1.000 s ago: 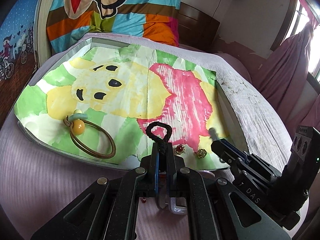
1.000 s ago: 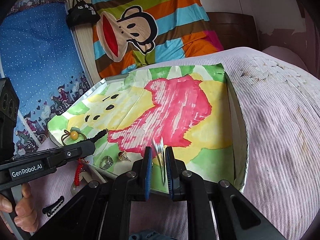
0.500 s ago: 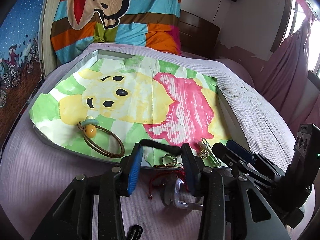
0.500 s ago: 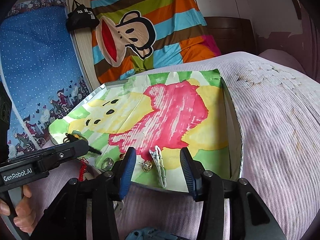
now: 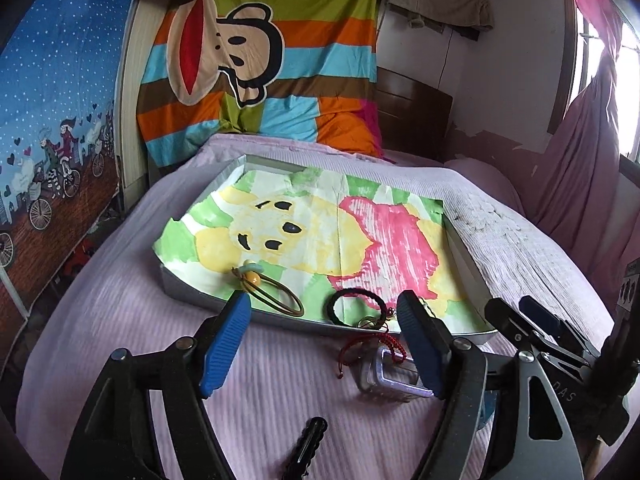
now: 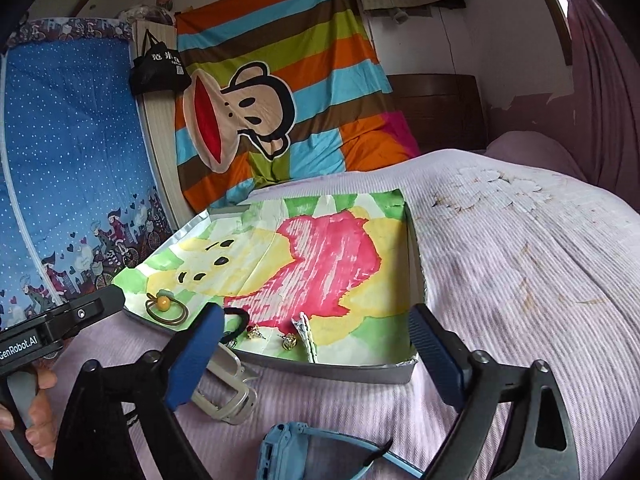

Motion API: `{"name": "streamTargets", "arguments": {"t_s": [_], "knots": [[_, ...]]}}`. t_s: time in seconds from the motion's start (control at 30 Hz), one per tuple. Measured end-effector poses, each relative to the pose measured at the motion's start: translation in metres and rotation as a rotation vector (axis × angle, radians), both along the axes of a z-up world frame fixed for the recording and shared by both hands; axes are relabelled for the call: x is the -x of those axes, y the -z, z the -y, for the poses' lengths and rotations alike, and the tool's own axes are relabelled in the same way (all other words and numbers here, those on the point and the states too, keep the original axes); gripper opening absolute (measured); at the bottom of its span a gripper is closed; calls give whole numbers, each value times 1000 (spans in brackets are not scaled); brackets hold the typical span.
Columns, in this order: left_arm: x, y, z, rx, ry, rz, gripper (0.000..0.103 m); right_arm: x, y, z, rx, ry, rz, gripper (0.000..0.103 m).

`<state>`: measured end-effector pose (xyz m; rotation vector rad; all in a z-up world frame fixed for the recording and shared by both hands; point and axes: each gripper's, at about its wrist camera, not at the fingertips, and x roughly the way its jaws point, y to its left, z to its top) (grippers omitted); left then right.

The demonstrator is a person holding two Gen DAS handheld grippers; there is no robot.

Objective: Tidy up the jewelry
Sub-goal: 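Withdraw both tools from the tray back over the remaining items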

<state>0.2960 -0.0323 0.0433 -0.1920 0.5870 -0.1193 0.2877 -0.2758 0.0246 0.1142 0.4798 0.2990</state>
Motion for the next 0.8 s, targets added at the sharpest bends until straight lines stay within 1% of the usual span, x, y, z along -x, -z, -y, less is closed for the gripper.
{"name": "streamTargets", "arguments": {"t_s": [0.03, 0.1, 0.2, 0.37, 0.43, 0.47, 0.53, 0.8], "knots": [[6, -2, -1, -6, -9, 13, 78, 6, -4, 1, -2, 10, 17, 103], [19, -7, -4, -26, -25, 38, 82, 18, -11, 1, 13, 20, 53, 103], [39, -12, -7, -47, -36, 75, 82, 38, -22, 3, 33, 28, 113, 103], [73, -18, -12, -65, -70, 139, 83, 67, -33, 6, 12, 19, 185, 103], [86, -21, -12, -75, -76, 164, 94, 77, -35, 5, 12, 14, 201, 103], [93, -22, -12, -81, -82, 182, 95, 82, -36, 4, 16, 12, 210, 103], [105, -25, -12, -87, -76, 205, 95, 91, -36, 2, 26, 9, 228, 103], [134, -28, -11, -101, -53, 235, 95, 118, -33, -7, 57, -32, 271, 103]]}}
